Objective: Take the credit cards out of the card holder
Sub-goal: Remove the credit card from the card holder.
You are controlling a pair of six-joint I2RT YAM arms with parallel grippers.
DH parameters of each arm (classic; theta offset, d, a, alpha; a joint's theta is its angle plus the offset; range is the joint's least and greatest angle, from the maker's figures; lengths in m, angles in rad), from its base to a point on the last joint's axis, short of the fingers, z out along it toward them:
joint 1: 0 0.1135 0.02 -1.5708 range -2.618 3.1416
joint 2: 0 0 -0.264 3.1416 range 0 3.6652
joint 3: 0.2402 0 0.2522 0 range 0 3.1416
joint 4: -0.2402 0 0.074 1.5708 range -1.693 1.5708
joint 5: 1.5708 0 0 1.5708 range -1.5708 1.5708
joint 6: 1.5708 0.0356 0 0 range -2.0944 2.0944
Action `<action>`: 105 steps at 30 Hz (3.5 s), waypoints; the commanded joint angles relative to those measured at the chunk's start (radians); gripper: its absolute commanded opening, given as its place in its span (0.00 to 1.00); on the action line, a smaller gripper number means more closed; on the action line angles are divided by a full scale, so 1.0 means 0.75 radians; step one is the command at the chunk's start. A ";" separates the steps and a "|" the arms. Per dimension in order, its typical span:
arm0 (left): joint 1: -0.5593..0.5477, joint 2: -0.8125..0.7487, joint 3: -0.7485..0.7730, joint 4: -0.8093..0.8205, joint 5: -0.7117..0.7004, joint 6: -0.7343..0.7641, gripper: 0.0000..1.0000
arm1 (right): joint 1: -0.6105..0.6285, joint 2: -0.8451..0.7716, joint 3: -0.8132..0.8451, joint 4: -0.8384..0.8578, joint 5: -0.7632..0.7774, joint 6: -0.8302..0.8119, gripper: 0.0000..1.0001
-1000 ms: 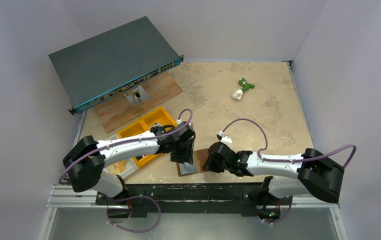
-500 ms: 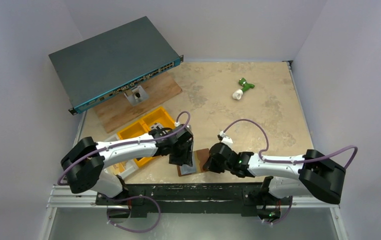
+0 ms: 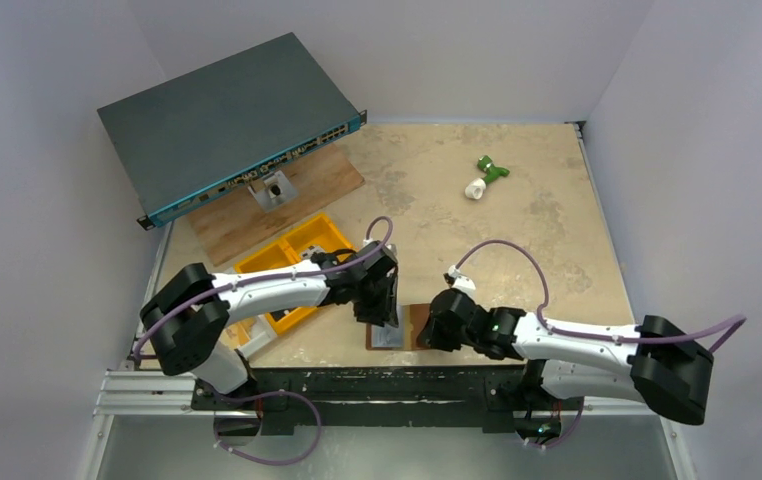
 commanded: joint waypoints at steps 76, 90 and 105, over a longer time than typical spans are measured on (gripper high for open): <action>0.123 -0.024 -0.014 0.025 0.070 0.104 0.33 | -0.091 -0.057 -0.049 0.369 -0.126 -0.055 0.25; 0.122 0.090 -0.025 0.119 0.094 0.095 0.18 | -0.214 0.211 -0.079 0.611 -0.350 -0.142 0.27; 0.025 -0.058 -0.260 0.072 0.013 -0.110 0.02 | -0.214 0.339 -0.205 0.878 -0.674 -0.193 0.28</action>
